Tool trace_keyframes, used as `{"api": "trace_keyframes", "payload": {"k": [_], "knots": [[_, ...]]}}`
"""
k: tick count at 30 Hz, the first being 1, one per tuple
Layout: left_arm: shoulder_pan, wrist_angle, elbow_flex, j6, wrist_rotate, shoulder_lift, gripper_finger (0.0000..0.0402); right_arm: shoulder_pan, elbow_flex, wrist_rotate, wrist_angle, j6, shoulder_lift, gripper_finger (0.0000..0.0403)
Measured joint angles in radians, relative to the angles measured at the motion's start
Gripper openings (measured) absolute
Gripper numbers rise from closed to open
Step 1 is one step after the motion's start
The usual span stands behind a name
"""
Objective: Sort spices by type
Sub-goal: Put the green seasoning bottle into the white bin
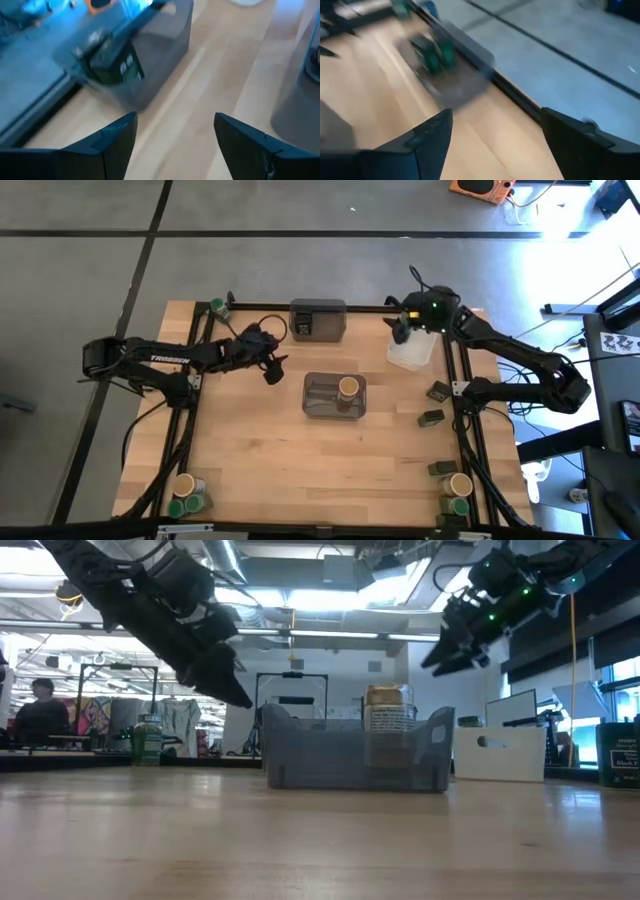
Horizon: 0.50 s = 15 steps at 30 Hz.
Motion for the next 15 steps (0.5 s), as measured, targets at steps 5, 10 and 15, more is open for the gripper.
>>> {"api": "trace_keyframes", "payload": {"k": [5,10,15], "knots": [[0.012,0.02,0.056,0.078,-0.066,0.0,0.0262,0.057,0.0,-0.025,0.113,-0.029,0.0,0.0299],[0.025,-0.141,0.222,0.106,-0.293,0.0,0.0262,0.122,0.0,-0.024,0.181,-0.102,0.0,0.0299],[0.098,-0.458,0.423,0.042,-0.398,0.005,0.0262,0.15,0.0,-0.015,0.201,-0.133,0.0,0.0299]]}}
